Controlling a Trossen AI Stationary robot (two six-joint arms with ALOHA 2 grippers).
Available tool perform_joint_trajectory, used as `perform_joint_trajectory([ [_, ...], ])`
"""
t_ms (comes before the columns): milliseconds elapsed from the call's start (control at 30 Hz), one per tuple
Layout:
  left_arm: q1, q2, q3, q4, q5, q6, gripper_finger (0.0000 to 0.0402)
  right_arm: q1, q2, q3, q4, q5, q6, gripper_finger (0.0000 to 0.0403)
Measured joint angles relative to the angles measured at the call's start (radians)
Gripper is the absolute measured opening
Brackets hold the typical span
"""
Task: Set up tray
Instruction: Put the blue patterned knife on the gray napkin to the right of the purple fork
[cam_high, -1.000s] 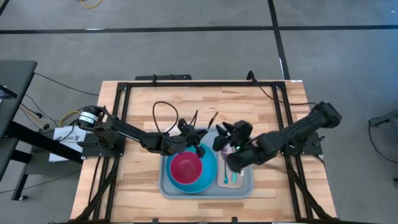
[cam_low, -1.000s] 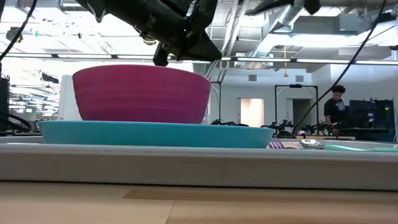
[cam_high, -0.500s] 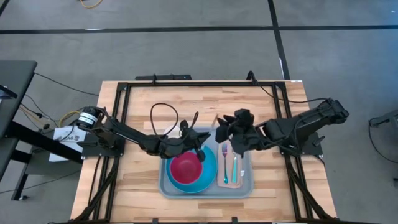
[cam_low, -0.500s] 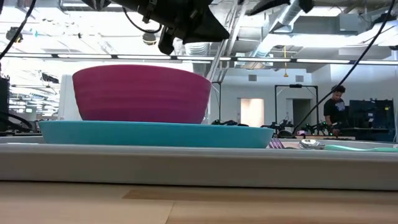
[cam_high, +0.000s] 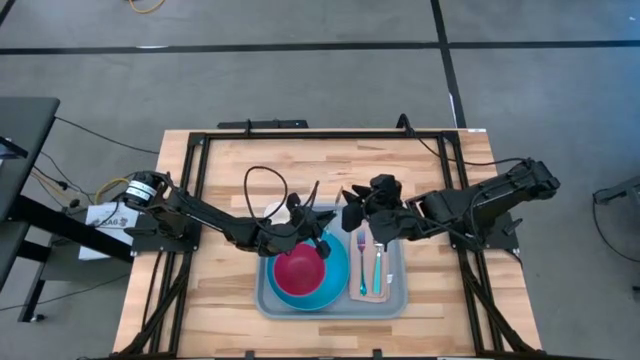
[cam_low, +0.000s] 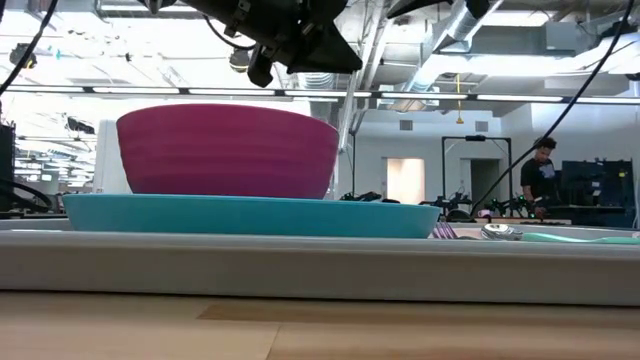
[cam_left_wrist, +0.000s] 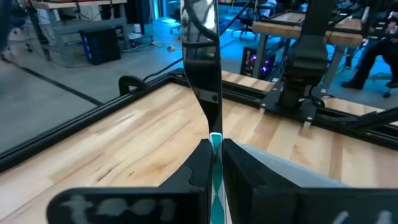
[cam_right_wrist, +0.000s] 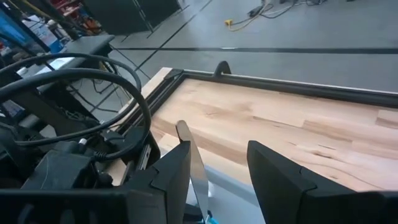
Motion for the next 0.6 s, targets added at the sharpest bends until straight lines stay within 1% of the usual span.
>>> perform_joint_trajectory([
  [233, 0.001, 0.0, -0.001, -0.034, -0.052, -0.019, 0.0006, 0.017, 0.0, 0.0, -0.037, 0.017, -0.002, 0.0153],
  [367, 0.001, 0.0, -0.001, -0.032, -0.055, -0.045, 0.0006, 0.025, 0.0, 0.0, -0.044, 0.03, -0.002, 0.0153],
  [433, 0.003, 0.0, 0.001, -0.028, -0.051, -0.055, 0.0006, 0.018, 0.0, 0.0, -0.044, 0.04, -0.002, 0.0153],
  [500, 0.003, 0.0, 0.015, -0.027, -0.02, -0.056, 0.0006, 0.002, 0.0, 0.0, -0.04, 0.055, -0.003, 0.0153],
  [600, 0.003, 0.0, 0.034, -0.024, 0.004, -0.053, 0.0006, -0.032, 0.0, 0.0, -0.009, 0.026, -0.046, 0.0153],
])
